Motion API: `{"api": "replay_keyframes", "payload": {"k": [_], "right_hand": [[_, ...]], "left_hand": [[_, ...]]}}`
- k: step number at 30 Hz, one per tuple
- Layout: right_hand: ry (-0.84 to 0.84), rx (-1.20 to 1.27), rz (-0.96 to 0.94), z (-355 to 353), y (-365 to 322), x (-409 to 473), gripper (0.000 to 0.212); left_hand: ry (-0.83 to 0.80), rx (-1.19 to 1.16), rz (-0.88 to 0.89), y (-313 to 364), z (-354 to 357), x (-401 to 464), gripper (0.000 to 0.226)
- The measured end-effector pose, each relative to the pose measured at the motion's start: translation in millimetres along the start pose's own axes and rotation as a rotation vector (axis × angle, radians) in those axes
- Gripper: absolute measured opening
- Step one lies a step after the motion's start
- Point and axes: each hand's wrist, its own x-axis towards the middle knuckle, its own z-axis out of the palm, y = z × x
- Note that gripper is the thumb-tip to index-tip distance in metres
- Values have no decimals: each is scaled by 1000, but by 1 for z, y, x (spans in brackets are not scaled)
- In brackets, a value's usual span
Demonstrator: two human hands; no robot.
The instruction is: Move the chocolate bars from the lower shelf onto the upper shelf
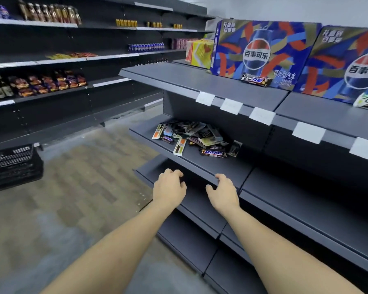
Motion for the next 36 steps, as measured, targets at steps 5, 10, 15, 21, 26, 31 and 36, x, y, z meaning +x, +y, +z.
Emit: {"api": "replay_keyframes", "payload": {"k": [5, 10, 15, 21, 26, 31, 36], "right_hand": [[-17, 3, 20, 23, -10, 42, 50], [-32, 23, 44, 38, -7, 100, 49], [-39, 123, 100, 56, -4, 153, 54], [-36, 177, 130, 70, -10, 202, 52], [93, 292, 230, 89, -19, 239, 53], [294, 671, 569, 110, -42, 276, 47], [443, 805, 735, 127, -57, 299, 56]], "left_hand": [[-35, 0, 7, -13, 13, 48, 36], [-74, -1, -4, -16, 35, 102, 35], [-112, 4, -42, -14, 60, 147, 35], [-160, -12, -32, -16, 81, 196, 34], [-178, 34, 11, -31, 92, 244, 33], [-143, 99, 53, -45, 108, 282, 38], [-116, 113, 47, -50, 122, 305, 53]]}}
